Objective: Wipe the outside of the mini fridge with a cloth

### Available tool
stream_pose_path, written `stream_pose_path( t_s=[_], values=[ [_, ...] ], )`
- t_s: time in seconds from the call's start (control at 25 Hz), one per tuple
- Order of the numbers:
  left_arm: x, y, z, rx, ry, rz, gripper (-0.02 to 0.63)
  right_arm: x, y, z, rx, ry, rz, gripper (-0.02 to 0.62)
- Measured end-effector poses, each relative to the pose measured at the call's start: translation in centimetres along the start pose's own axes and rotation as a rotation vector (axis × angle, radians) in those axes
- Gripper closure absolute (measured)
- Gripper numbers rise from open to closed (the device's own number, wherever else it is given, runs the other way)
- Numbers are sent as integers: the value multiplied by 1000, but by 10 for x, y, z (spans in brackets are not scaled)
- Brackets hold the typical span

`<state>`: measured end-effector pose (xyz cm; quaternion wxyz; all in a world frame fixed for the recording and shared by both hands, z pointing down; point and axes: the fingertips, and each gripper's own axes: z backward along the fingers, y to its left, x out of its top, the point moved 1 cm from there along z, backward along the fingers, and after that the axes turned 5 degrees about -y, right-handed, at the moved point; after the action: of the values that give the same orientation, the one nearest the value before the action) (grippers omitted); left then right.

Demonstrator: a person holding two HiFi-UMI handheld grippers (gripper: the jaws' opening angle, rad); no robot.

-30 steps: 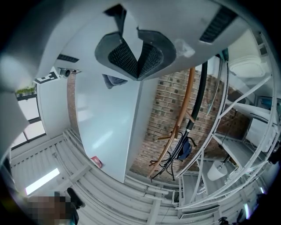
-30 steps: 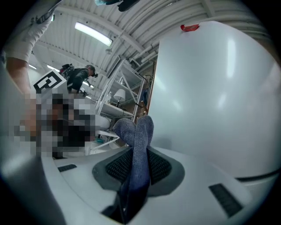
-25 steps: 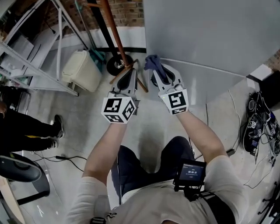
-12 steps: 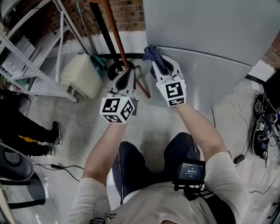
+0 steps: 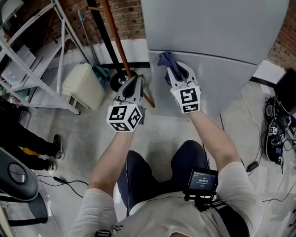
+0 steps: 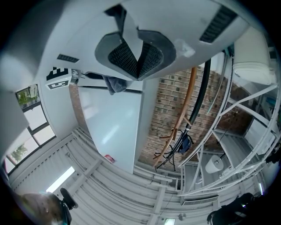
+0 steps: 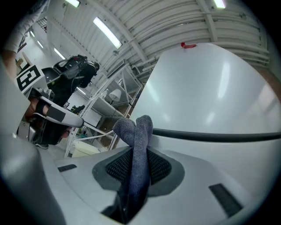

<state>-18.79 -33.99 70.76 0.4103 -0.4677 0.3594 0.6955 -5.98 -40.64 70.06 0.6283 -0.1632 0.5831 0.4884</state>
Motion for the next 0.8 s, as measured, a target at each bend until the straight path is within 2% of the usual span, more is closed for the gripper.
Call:
stream_pose_path(
  t_s=[0.4,0.8],
  values=[
    [-21,-42,-20,-58,16,13,603,-12,-50,41,-59,-1,21,509],
    [-42,-77,-34,-108,37,37,603,-23,-111,90,-160,22,43,509]
  ],
)
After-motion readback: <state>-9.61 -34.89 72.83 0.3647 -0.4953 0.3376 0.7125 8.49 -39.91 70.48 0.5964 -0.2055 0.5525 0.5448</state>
